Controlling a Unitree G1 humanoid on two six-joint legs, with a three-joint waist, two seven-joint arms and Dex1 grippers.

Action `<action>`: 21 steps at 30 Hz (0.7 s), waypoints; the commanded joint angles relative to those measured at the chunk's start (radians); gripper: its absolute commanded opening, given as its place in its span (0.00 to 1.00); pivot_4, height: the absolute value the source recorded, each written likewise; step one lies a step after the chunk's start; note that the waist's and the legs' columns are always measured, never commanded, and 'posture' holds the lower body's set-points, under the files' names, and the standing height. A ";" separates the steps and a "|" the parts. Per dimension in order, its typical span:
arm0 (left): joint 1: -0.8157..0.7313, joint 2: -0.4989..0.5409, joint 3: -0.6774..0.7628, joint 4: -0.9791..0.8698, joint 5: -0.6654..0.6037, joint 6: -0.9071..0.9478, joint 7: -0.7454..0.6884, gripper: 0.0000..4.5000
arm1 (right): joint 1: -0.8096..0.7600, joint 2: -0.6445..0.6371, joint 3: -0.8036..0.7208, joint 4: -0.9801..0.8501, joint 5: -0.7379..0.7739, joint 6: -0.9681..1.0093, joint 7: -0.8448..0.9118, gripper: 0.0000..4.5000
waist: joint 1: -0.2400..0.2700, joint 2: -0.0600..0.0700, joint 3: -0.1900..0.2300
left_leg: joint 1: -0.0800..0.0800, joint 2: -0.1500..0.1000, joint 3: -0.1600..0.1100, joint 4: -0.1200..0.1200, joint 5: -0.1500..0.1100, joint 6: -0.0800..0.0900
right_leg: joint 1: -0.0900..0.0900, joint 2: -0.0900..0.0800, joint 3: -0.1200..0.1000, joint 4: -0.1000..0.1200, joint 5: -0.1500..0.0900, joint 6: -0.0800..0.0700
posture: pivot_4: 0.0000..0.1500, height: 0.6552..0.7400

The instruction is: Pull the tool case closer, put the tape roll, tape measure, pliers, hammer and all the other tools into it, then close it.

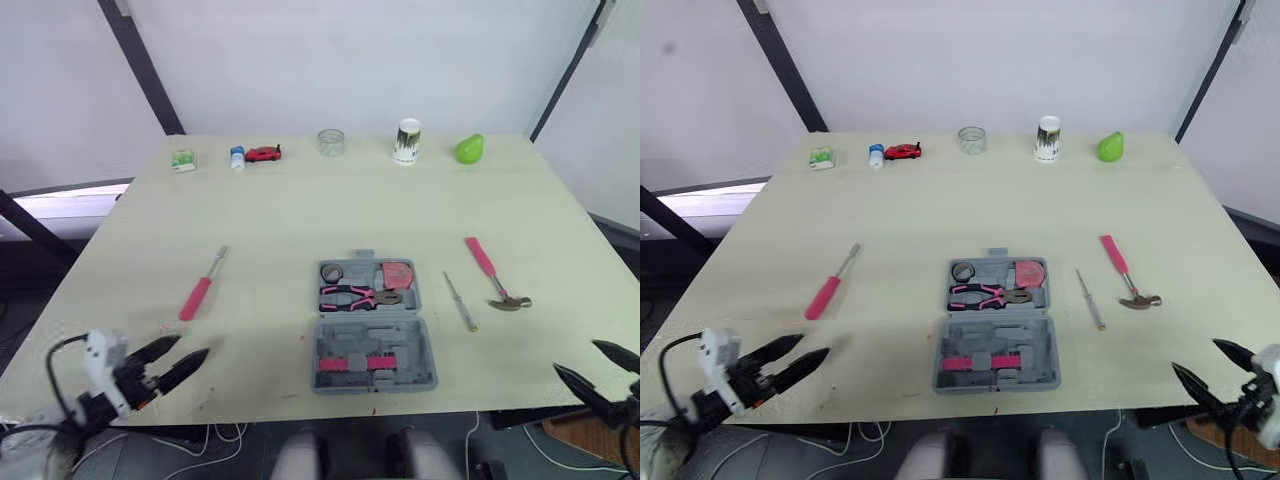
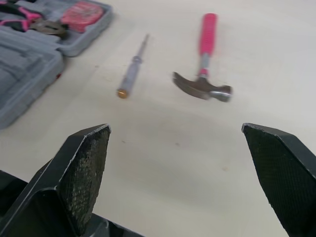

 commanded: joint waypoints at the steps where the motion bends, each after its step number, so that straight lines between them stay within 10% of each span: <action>1: -0.001 0.010 0.014 0.013 -0.005 -0.038 -0.035 0.99 | 0.016 0.006 -0.036 0.045 0.023 -0.054 0.017 1.00 | 0.003 0.000 0.000 | 0.000 0.000 0.000 0.000 0.000 0.000 | 0.000 -0.001 0.000 0.000 0.000 0.000 | 1.00 1.00; 21: -0.193 -0.030 -0.212 -0.477 -0.149 0.242 0.047 0.99 | -0.286 -0.095 0.233 -0.197 0.103 0.233 -0.162 1.00 | 0.000 0.000 0.000 | -0.002 -0.001 -0.001 -0.002 0.000 0.000 | 0.000 0.001 0.001 -0.001 0.003 0.004 | 1.00 1.00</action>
